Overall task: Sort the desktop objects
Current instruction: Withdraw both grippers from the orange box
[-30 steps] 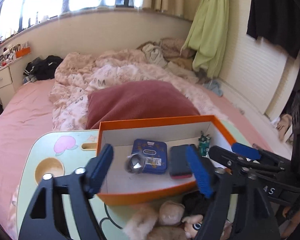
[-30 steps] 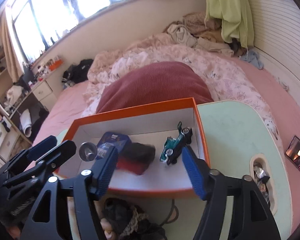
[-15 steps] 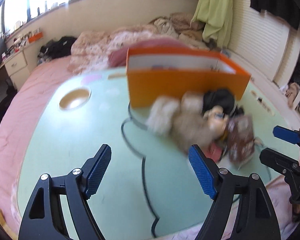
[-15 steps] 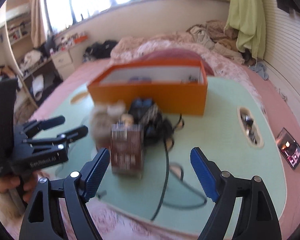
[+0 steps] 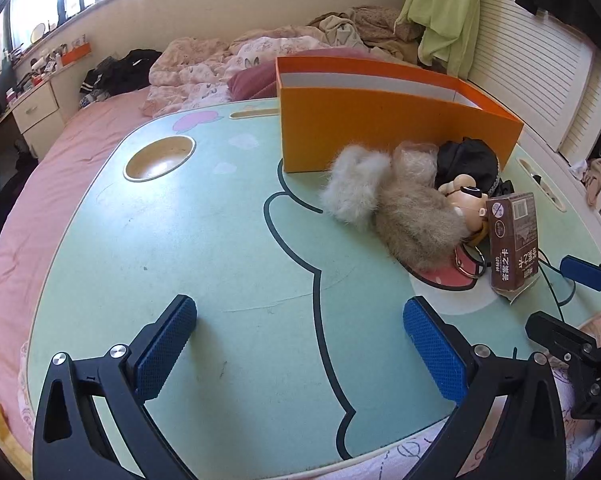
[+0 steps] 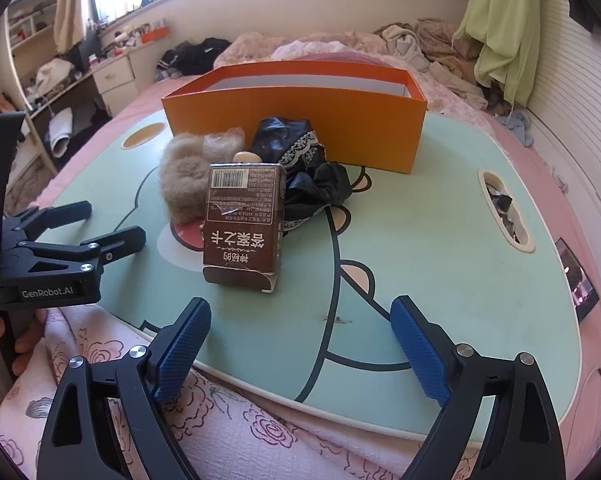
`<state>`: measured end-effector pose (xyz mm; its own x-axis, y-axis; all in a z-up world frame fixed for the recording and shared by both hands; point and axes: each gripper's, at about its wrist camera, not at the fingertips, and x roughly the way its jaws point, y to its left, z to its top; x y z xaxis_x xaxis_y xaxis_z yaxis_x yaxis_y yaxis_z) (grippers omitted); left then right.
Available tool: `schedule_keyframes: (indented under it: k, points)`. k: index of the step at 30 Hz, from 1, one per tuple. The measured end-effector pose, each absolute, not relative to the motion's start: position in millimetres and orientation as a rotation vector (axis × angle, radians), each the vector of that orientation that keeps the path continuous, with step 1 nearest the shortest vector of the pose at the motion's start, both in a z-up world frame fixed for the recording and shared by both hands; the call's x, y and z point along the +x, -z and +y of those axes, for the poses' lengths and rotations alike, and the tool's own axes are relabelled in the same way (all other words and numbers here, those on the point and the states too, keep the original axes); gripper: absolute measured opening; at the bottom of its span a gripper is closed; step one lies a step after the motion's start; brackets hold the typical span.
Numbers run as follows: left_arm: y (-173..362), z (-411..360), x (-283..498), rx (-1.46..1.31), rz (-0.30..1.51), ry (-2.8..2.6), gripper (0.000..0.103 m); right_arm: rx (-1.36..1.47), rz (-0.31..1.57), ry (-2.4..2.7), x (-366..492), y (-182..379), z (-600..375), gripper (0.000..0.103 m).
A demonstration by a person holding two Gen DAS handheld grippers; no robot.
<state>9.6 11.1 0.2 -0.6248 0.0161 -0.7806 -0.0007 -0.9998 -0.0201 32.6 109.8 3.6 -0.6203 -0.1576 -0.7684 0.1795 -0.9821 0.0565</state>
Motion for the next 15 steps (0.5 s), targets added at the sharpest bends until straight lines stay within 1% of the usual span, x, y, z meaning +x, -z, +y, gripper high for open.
schedule_keyframes:
  k: [15]
  points:
    - [-0.1, 10.9, 9.8, -1.357, -0.029, -2.824, 0.103, 1.258, 0.030, 2.667, 32.8, -3.8, 109.5, 0.093]
